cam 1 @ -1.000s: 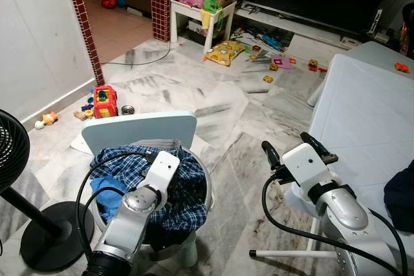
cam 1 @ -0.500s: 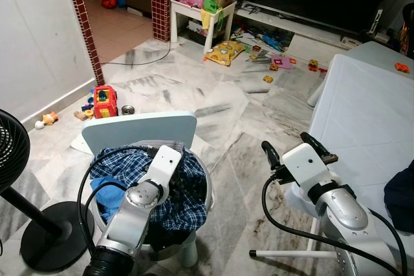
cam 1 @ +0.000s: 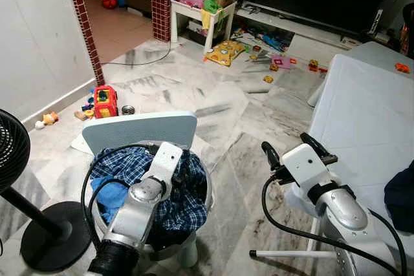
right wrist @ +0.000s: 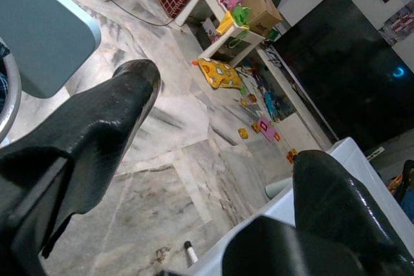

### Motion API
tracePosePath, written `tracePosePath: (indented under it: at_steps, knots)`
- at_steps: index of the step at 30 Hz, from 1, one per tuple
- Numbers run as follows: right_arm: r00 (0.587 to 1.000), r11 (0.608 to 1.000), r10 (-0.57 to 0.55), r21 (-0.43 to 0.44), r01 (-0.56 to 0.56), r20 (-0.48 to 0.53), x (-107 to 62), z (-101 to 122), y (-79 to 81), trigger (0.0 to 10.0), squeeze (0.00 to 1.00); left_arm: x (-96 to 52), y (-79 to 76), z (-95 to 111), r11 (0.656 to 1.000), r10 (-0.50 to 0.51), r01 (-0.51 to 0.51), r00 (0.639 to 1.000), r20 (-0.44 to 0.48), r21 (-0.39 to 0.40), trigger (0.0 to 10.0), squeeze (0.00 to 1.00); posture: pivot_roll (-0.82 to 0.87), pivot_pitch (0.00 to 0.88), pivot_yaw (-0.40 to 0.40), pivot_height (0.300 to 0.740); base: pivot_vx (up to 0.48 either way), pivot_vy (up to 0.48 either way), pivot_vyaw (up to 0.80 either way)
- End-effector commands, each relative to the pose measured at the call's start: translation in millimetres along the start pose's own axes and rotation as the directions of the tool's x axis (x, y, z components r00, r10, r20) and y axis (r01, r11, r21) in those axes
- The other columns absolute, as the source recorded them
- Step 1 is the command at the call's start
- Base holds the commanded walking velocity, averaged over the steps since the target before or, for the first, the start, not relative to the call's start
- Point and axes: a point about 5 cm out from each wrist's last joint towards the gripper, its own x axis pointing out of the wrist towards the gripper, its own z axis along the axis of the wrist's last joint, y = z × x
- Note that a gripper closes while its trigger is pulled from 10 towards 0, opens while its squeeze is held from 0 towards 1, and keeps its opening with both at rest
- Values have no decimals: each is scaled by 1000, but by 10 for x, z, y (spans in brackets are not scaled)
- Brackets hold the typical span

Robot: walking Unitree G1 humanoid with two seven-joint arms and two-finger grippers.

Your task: Hang hanger

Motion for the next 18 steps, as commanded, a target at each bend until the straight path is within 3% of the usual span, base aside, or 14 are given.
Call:
tracePosePath:
  at_steps: [1, 18]
  knots:
    - [1000, 1000, -12, -9, 12, 2, 16, 8, -24, 10000, 0, 29, -9, 97, 1000, 5, -5, 1000, 26, -5, 10000, 1000, 87, 0, -103, 740, 0, 0, 0]
    - [1000, 1000, -9, -7, 10, 4, 11, 8, -5, 10000, 0, 134, -66, 230, 997, -3, 5, 1000, 28, -73, 10000, 1000, 82, 0, -97, 740, 0, 0, 0]
